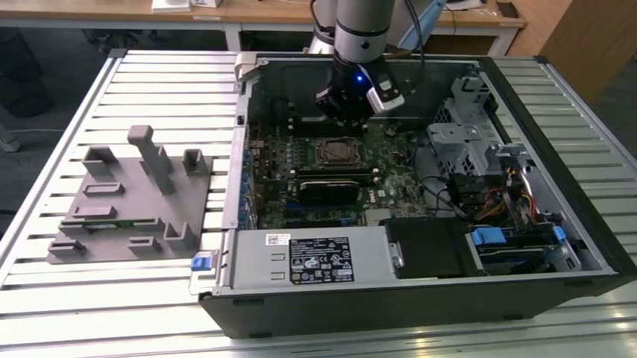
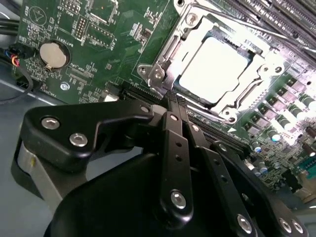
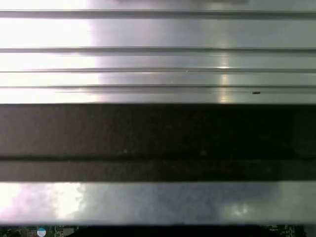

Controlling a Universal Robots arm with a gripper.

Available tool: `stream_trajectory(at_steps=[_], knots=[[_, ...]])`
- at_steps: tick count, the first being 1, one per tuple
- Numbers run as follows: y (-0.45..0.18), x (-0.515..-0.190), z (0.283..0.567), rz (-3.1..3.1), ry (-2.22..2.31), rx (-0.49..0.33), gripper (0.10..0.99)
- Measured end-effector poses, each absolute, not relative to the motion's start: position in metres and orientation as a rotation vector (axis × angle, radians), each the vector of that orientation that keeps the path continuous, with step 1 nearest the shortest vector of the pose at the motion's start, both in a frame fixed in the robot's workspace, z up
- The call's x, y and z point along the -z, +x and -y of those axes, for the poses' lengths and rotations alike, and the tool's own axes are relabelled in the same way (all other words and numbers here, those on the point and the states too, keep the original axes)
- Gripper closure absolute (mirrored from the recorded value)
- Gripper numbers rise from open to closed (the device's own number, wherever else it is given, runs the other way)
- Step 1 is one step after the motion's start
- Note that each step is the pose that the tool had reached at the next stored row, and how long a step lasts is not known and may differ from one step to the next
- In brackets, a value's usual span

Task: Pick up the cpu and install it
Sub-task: 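Install the first cpu locking lever, then install the second cpu locking lever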

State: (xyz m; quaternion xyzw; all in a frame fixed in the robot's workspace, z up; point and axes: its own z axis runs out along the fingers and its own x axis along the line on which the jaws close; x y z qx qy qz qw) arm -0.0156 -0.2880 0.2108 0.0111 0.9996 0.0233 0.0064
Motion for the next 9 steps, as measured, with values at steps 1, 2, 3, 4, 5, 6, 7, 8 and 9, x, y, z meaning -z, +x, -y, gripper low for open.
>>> stream_trajectory(at_steps=[1,2,3,4,5,6,7,8,9], knots=[[-0.0156,-0.2107,0.2882,-3.128,0.035,-0.073,0.98],[-0.0156,-0.2107,0.2885,-3.128,0.035,-0.073,0.98],[-0.0156,-0.2107,0.2887,-3.128,0.035,-0.073,0.98],[-0.0156,-0.2107,0.2889,-3.128,0.035,-0.073,0.98],[-0.0155,-0.2107,0.2891,-3.128,0.035,-0.073,0.98],[-0.0155,-0.2106,0.2894,-3.128,0.035,-0.073,0.98],[-0.0155,-0.2107,0.2895,-3.128,0.035,-0.073,0.98],[-0.0155,-0.2107,0.2897,-3.128,0.035,-0.073,0.98],[-0.0155,-0.2107,0.2899,-3.128,0.035,-0.073,0.98]])
